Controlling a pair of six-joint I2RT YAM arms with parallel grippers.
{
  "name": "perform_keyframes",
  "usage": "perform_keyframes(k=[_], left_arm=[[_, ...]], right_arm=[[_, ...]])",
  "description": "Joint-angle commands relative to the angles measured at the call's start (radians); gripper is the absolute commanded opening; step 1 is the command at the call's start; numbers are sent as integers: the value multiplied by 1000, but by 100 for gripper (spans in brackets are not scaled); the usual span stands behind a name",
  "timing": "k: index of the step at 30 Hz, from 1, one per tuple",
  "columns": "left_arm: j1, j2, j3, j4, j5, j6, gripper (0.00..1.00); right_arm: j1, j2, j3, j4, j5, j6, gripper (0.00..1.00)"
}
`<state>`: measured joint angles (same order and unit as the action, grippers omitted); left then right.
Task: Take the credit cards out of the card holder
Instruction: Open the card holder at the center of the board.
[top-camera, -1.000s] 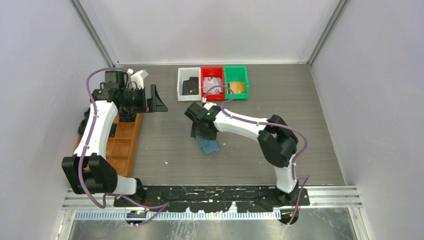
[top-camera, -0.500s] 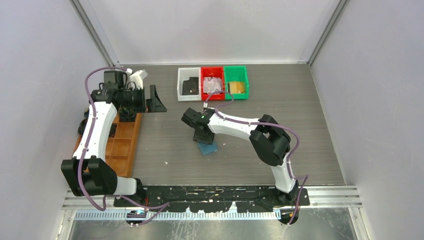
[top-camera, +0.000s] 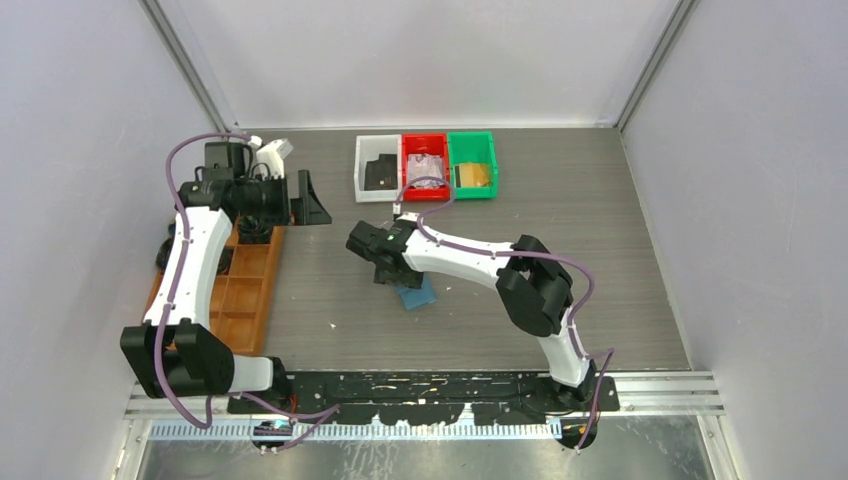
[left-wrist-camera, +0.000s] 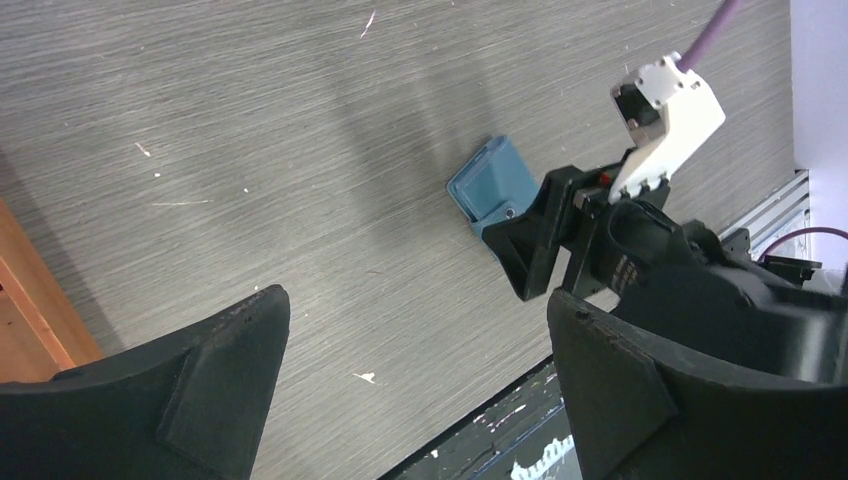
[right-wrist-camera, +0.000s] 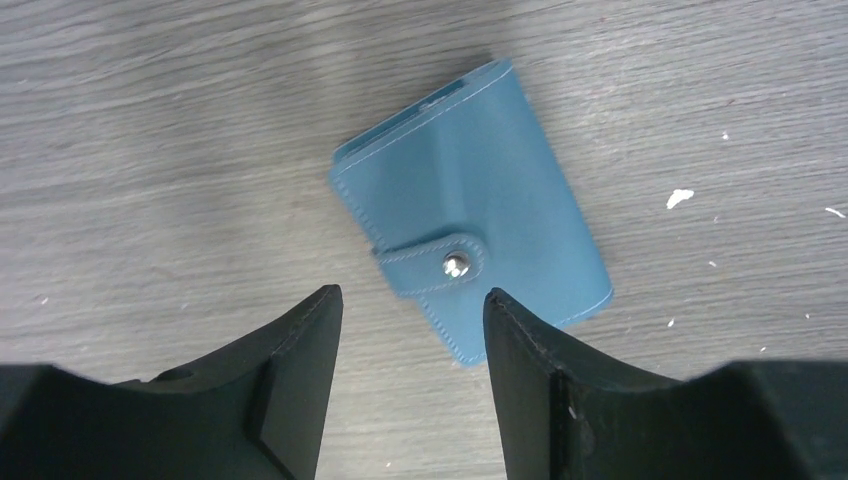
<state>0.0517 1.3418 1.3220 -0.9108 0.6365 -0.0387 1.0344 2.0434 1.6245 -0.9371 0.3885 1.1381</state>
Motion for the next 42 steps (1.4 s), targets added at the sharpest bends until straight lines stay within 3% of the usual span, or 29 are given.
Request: perform_keyframes(k=[1,15,24,30,42], left_arm=[[-4,-45,36,3,-1,22,100],[-4,-54,65,-28,-17,83,100],[-4,-61,49,-5,14,45,100],[-4,-93,44,-4,22,46,100],[-4,-120,28,5,17,56,100]], right_arm=[[37,-16,75,-61,67,23,60],[12,68,7,34,-65,127,56],[-12,-41,-72,-45,65,-18,54],[-28,-106,-126,-54,62,-108,53],[-63,-85,-80,-64,67,-117,50]])
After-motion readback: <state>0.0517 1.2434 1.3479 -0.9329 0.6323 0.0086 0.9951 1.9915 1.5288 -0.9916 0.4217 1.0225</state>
